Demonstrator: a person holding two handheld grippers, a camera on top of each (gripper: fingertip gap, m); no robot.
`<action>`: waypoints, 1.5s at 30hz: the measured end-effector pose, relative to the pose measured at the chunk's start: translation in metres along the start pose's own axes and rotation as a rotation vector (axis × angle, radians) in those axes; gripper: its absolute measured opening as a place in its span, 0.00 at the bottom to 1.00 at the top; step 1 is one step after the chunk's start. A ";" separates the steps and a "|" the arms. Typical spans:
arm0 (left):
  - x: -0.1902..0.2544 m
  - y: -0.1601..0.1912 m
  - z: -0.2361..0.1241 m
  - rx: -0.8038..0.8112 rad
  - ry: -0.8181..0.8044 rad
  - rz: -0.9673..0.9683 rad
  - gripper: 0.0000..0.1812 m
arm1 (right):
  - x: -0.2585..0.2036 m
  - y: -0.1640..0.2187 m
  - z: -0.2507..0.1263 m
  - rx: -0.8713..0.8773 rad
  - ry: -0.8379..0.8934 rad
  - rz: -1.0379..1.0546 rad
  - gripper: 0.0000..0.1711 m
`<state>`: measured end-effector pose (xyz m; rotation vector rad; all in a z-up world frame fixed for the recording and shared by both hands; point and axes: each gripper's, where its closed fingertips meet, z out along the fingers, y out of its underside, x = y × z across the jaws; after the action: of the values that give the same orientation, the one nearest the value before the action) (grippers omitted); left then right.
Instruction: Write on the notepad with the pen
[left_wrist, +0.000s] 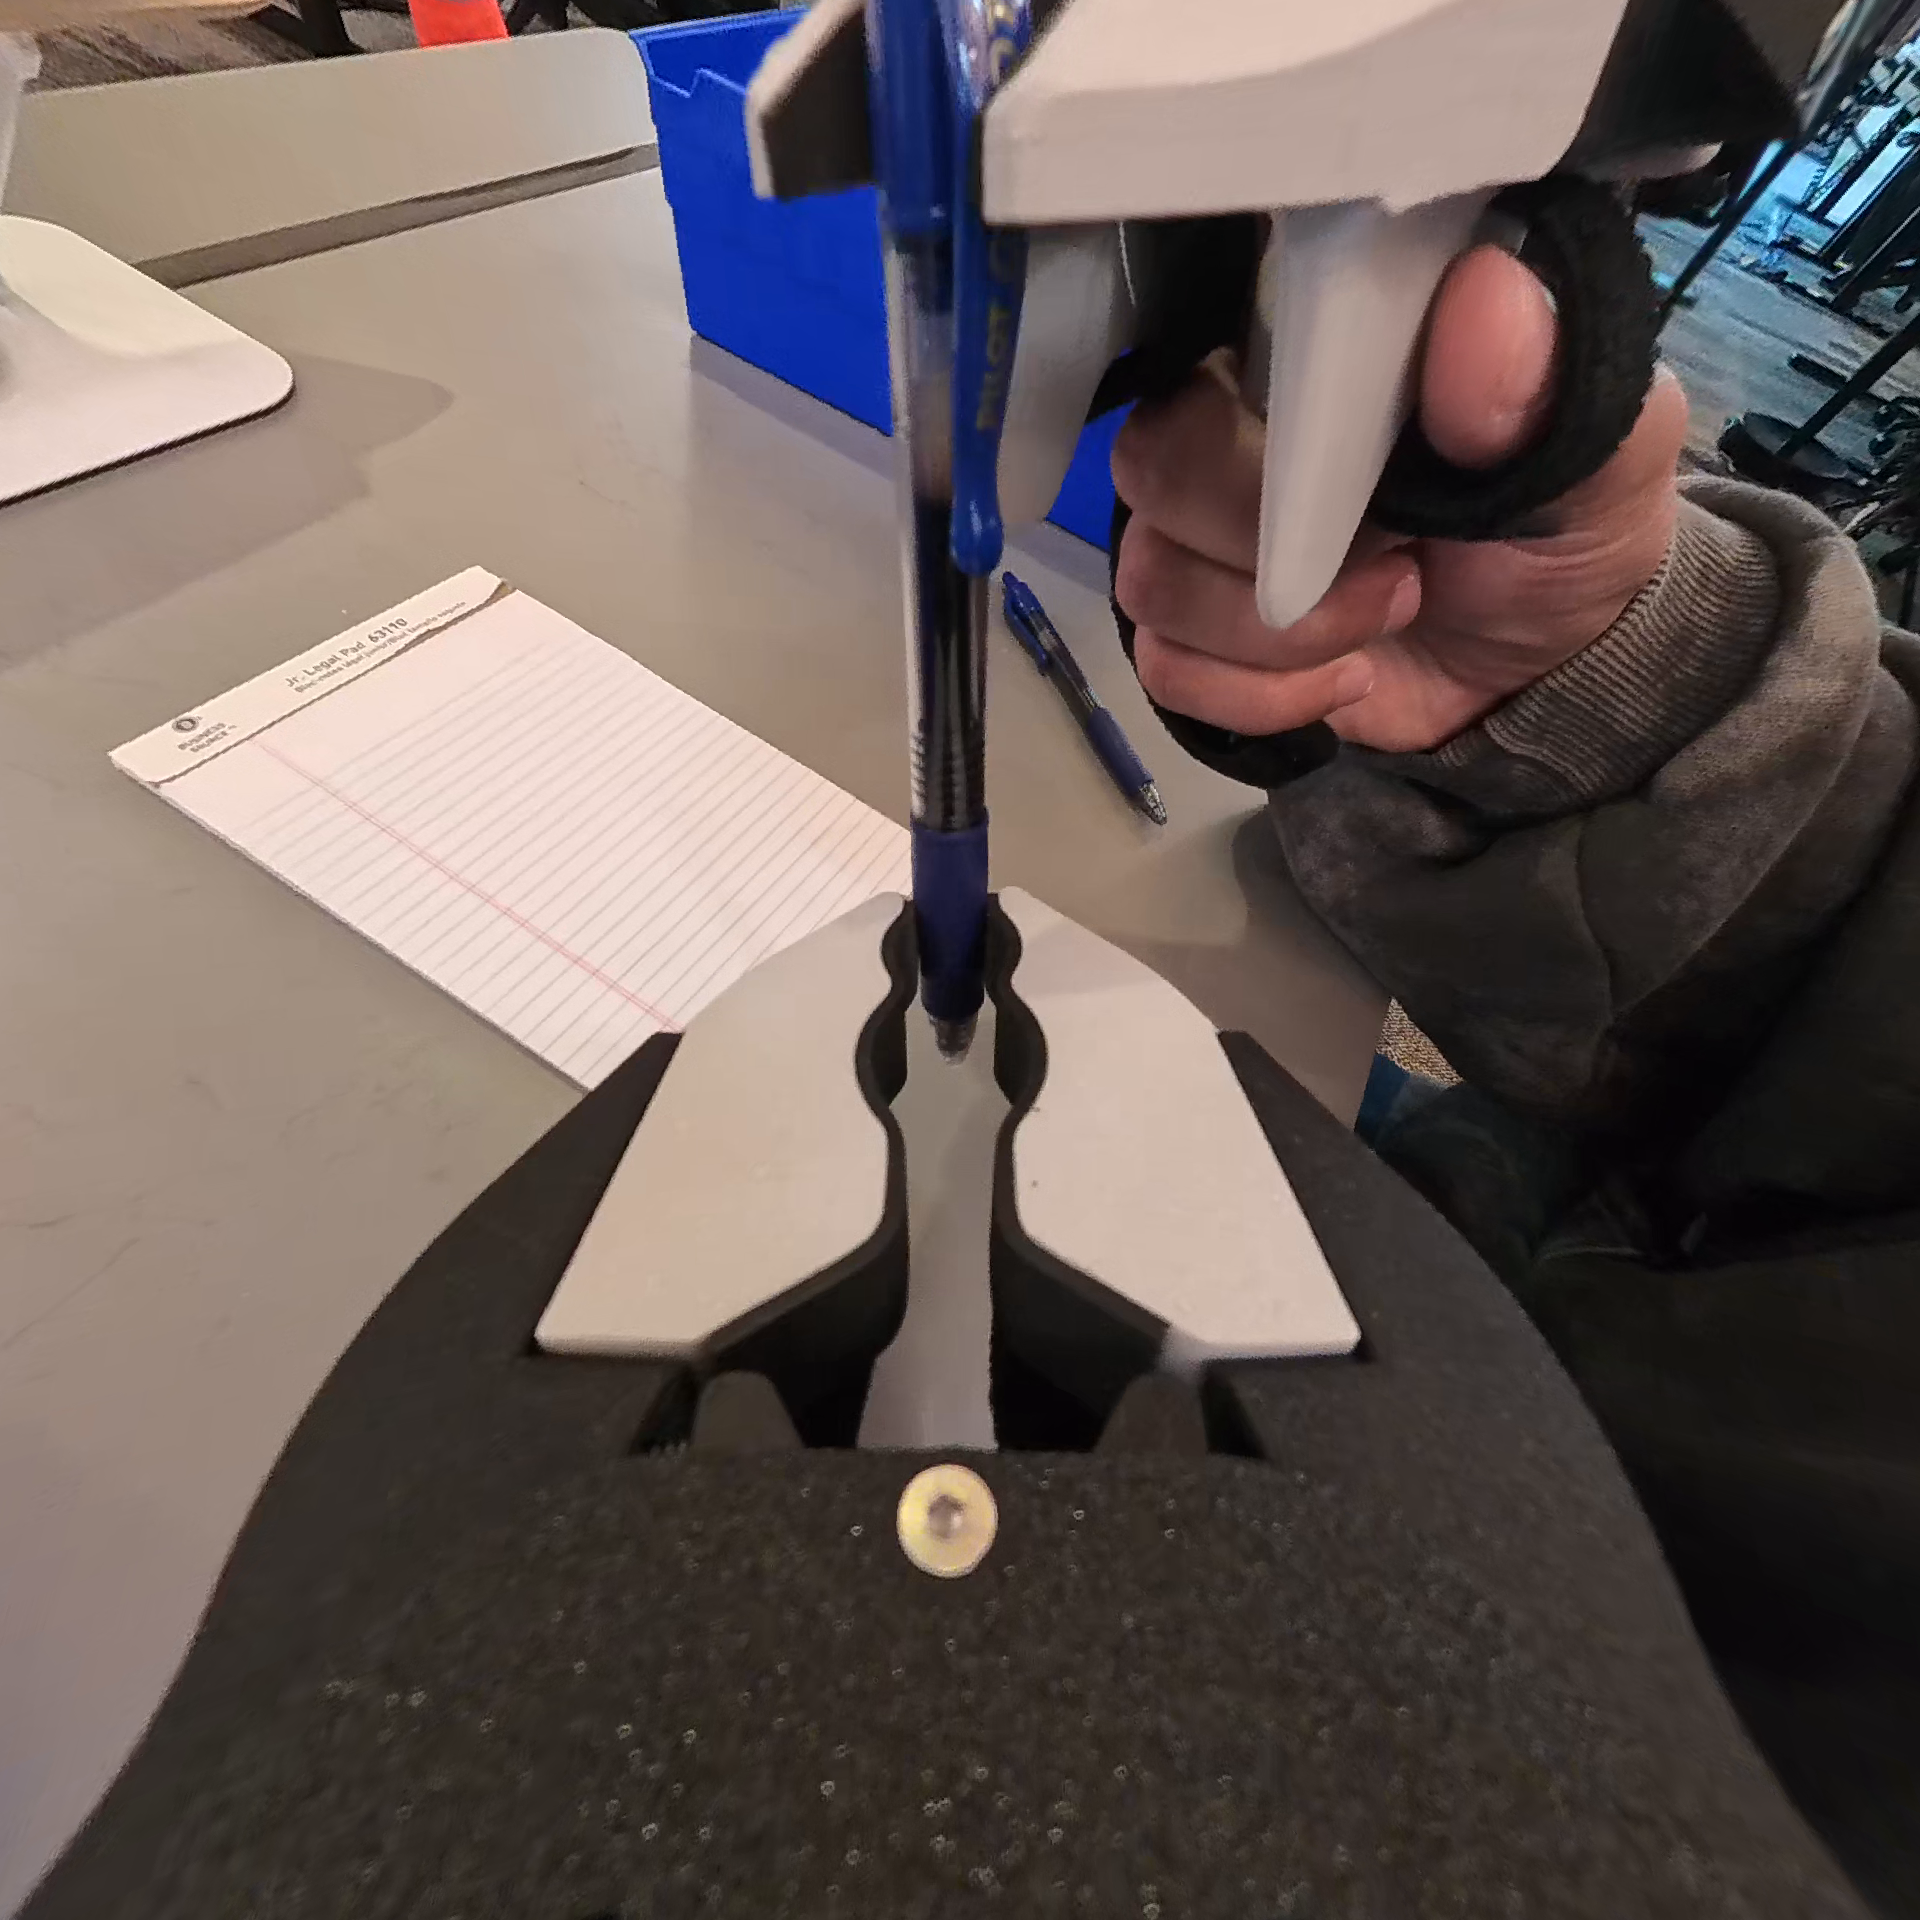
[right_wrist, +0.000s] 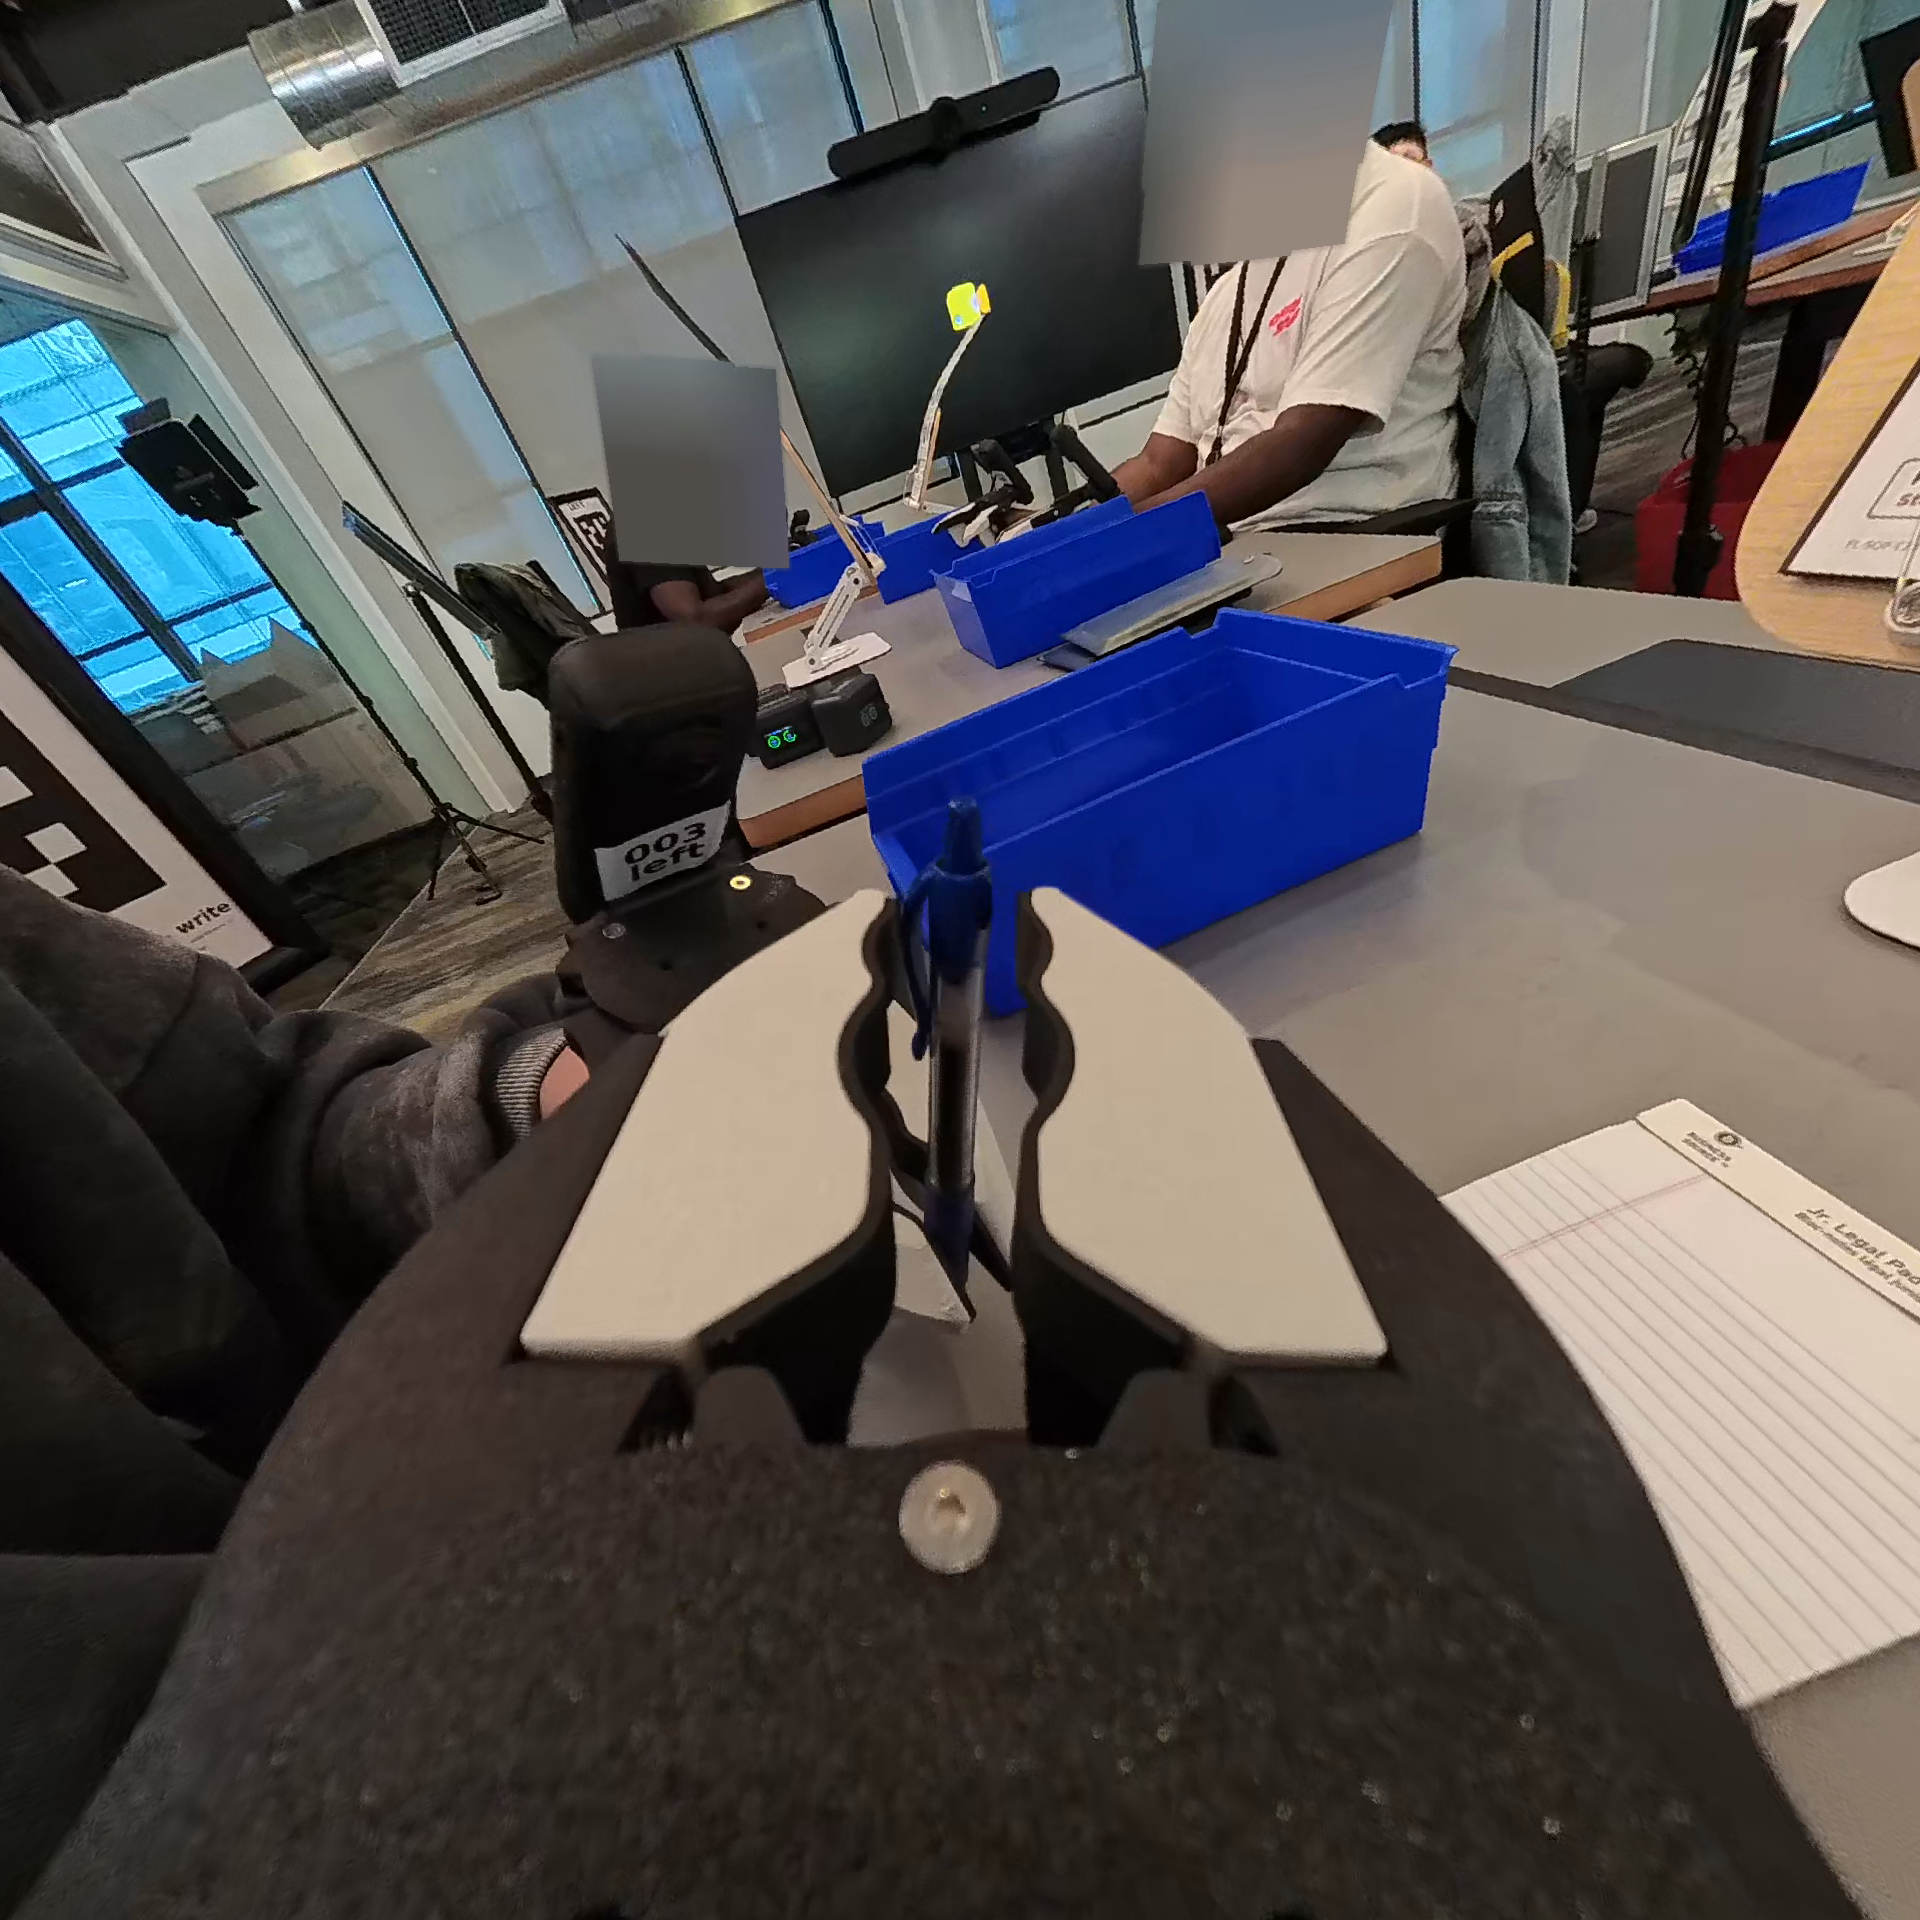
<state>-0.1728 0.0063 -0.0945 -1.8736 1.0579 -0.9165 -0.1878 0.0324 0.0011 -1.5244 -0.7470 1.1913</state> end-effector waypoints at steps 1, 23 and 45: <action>0.000 0.001 0.000 -0.003 0.001 -0.002 0.06 | 0.000 0.001 0.001 -0.002 -0.002 0.005 0.12; -0.025 -0.066 -0.069 0.200 -0.013 -0.037 0.00 | 0.035 0.008 -0.019 -0.069 0.122 -0.204 0.09; 0.029 -0.152 -0.027 0.221 0.106 0.237 0.00 | -0.002 -0.021 -0.026 -0.016 0.090 -0.312 0.09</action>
<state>-0.1338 0.0257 0.0562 -1.4973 1.1632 -0.9591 -0.1617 0.0274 0.0212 -1.4036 -0.8980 0.8806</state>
